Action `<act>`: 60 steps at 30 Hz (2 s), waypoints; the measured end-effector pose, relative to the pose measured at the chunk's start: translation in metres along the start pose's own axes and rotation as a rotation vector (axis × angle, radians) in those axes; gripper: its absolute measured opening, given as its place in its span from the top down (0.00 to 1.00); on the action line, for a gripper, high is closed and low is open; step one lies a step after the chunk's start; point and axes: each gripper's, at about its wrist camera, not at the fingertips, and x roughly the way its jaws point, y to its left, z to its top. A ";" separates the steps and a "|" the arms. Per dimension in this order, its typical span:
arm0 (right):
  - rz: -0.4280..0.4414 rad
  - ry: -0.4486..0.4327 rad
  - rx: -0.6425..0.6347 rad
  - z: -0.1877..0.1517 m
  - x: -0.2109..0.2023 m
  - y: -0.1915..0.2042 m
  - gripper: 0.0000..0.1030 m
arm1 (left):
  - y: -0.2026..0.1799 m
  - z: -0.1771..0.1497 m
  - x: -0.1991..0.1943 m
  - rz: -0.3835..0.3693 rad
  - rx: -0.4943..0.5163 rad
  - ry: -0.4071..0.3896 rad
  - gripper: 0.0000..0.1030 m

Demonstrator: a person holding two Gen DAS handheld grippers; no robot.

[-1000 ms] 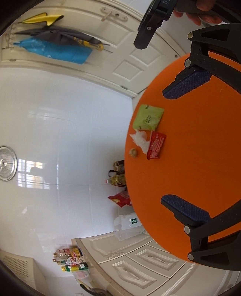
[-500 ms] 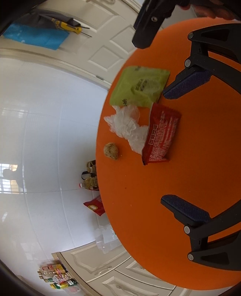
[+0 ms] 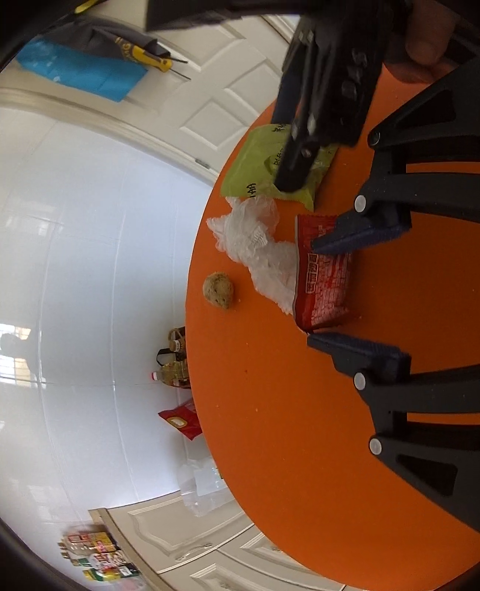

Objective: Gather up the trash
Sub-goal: 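Grasp the green bag with the right tool while the left tool grasps the red packet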

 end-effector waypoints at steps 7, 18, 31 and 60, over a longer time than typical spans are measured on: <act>-0.006 -0.016 -0.028 -0.007 -0.005 -0.002 0.41 | -0.001 -0.010 -0.012 0.010 0.032 0.030 0.20; 0.038 -0.019 -0.017 -0.007 -0.010 -0.015 0.61 | -0.017 -0.016 -0.002 0.051 0.043 0.043 0.13; 0.081 -0.022 -0.043 -0.011 -0.013 -0.012 0.70 | -0.024 -0.033 -0.010 0.078 -0.002 0.005 0.47; 0.109 -0.013 -0.073 -0.038 -0.035 -0.004 0.77 | -0.038 -0.064 -0.058 -0.008 0.046 -0.050 0.08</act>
